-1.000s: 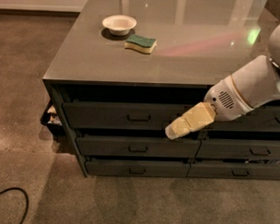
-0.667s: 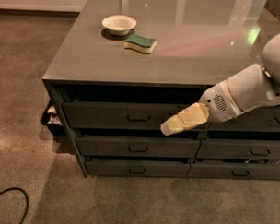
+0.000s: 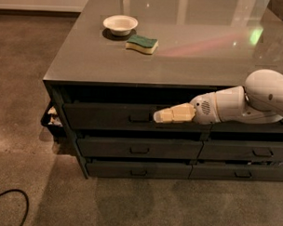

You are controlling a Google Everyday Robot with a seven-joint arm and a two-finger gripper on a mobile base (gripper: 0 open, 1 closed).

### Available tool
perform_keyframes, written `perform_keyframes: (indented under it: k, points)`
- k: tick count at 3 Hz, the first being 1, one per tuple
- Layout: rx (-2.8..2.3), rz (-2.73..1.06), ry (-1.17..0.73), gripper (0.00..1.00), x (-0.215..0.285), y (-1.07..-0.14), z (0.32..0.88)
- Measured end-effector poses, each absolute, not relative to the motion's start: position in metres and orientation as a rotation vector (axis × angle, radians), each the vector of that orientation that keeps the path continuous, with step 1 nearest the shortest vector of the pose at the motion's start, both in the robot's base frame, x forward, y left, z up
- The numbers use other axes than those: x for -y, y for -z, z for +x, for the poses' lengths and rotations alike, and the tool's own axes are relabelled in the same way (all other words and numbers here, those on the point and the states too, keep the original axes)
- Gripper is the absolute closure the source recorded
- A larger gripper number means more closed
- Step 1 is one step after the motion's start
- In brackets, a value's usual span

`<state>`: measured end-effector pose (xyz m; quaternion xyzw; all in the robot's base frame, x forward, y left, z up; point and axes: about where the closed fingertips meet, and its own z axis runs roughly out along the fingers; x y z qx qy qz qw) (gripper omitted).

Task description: Open top drawer

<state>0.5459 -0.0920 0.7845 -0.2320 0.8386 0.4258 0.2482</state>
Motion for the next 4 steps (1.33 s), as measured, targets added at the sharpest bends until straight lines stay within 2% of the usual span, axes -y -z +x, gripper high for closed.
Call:
perform_keyframes:
  k: [2,4]
  points:
    - [-2.206,-0.613,-1.21,0.0,0.079,-0.784,0.556]
    - [-1.913,-0.529,-1.417,0.0,0.046,-0.784,0.609]
